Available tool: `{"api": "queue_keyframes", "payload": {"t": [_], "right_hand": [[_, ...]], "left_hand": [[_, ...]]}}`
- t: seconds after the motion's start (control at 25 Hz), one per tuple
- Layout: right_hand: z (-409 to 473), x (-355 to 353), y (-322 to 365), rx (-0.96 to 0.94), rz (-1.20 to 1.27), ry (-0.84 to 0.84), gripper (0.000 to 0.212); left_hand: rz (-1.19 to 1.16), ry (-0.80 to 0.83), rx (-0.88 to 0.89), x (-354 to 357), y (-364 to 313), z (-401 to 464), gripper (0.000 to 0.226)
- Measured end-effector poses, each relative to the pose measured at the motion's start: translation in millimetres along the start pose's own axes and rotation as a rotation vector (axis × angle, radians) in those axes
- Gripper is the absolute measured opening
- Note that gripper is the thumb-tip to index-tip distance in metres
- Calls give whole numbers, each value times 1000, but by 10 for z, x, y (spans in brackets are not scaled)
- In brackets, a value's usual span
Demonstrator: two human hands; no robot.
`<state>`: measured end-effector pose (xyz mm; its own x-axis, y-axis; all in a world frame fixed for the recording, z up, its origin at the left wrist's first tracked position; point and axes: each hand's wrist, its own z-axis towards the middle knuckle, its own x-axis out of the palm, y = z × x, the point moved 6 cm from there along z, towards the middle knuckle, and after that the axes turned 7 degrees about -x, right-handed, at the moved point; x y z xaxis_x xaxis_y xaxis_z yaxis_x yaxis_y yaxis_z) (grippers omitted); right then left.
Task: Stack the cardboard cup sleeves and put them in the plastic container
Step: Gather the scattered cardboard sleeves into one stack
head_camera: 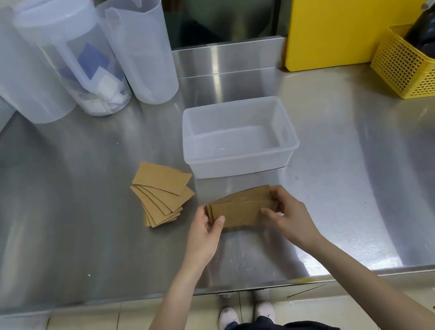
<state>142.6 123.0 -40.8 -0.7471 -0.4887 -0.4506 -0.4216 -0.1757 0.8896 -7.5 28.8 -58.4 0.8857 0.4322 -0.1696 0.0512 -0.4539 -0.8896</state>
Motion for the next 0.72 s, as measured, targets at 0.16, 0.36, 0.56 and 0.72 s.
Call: {"api": "queue_keyframes", "payload": {"t": [0.16, 0.36, 0.56, 0.72], "right_hand": [[-55, 30, -26, -54, -93, 24, 35], [-125, 120, -95, -60, -125, 81, 52], [-137, 91, -118, -114, -179, 81, 52], [-192, 100, -155, -117, -213, 71, 44]], "left_hand": [[130, -37, 21, -7, 89, 23, 27], [342, -52, 59, 15, 129, -53, 43], [327, -58, 60, -1, 121, -50, 41], [366, -69, 60, 47, 152, -71, 40]]}}
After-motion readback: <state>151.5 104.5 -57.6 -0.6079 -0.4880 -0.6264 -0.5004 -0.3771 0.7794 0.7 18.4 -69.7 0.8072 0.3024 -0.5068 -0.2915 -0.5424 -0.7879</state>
